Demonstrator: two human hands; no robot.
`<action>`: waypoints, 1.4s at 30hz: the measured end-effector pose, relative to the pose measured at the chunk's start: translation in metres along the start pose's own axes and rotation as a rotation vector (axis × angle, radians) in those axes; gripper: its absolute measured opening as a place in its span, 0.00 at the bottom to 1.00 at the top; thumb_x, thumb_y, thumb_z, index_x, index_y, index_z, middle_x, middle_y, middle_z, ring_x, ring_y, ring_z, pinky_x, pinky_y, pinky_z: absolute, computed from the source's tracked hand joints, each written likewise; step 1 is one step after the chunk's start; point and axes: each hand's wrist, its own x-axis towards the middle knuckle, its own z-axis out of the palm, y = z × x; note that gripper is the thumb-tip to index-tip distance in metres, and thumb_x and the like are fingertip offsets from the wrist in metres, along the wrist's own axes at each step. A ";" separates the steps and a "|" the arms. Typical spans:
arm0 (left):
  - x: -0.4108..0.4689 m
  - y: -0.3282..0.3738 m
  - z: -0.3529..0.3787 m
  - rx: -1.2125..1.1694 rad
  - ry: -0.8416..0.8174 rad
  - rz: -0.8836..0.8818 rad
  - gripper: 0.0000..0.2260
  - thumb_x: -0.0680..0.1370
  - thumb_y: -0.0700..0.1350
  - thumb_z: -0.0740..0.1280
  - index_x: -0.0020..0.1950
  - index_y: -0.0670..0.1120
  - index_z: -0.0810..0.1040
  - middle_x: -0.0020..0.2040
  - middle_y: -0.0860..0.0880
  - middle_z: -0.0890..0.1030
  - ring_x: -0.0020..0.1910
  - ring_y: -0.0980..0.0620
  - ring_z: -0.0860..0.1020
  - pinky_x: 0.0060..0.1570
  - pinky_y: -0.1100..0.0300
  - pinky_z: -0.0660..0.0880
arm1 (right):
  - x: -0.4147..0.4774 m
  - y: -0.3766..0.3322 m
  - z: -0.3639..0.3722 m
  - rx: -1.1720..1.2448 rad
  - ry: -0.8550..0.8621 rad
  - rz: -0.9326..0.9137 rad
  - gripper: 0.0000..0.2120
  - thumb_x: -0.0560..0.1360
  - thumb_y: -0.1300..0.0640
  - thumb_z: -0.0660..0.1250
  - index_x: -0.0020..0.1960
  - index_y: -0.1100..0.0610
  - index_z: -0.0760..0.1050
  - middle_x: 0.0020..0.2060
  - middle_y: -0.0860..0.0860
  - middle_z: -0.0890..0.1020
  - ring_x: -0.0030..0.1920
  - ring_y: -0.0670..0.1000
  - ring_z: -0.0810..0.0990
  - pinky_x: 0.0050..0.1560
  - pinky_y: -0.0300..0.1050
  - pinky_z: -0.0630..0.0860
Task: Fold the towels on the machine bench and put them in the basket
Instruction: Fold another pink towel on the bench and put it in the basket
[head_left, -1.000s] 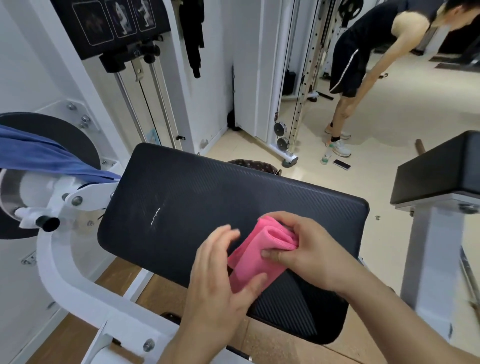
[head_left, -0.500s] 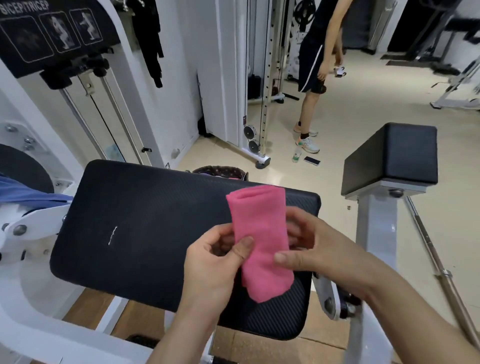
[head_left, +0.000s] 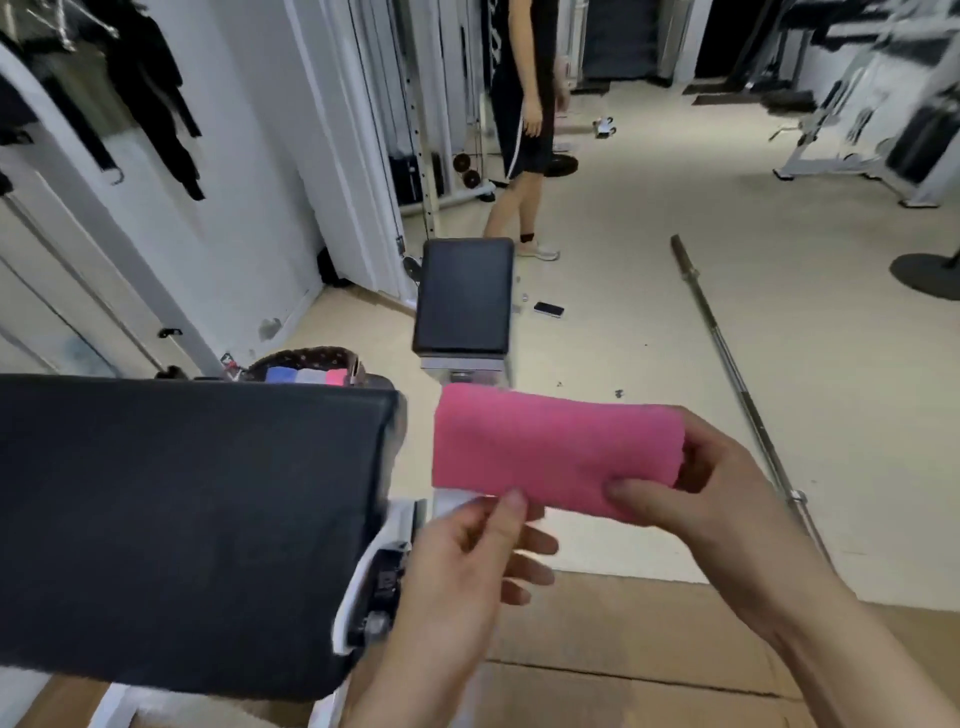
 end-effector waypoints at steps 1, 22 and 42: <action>-0.002 -0.010 0.019 0.130 -0.052 -0.010 0.13 0.75 0.53 0.67 0.39 0.45 0.83 0.34 0.46 0.84 0.30 0.51 0.80 0.30 0.63 0.72 | 0.001 0.003 -0.025 -0.090 0.036 -0.006 0.19 0.65 0.68 0.75 0.49 0.48 0.80 0.39 0.49 0.84 0.38 0.51 0.81 0.39 0.46 0.78; 0.207 0.015 0.220 0.243 -0.150 0.300 0.14 0.67 0.43 0.71 0.51 0.56 0.79 0.47 0.56 0.84 0.47 0.57 0.82 0.41 0.64 0.76 | 0.189 0.023 -0.223 -0.384 -0.186 -0.066 0.19 0.69 0.58 0.75 0.57 0.45 0.77 0.52 0.40 0.82 0.55 0.39 0.78 0.46 0.34 0.69; 0.438 0.084 0.206 0.165 0.380 0.260 0.18 0.62 0.34 0.80 0.45 0.50 0.81 0.39 0.55 0.84 0.39 0.60 0.80 0.39 0.68 0.76 | 0.521 0.027 -0.208 -0.741 -0.834 -0.171 0.23 0.64 0.42 0.77 0.57 0.40 0.75 0.47 0.43 0.79 0.53 0.42 0.72 0.51 0.42 0.76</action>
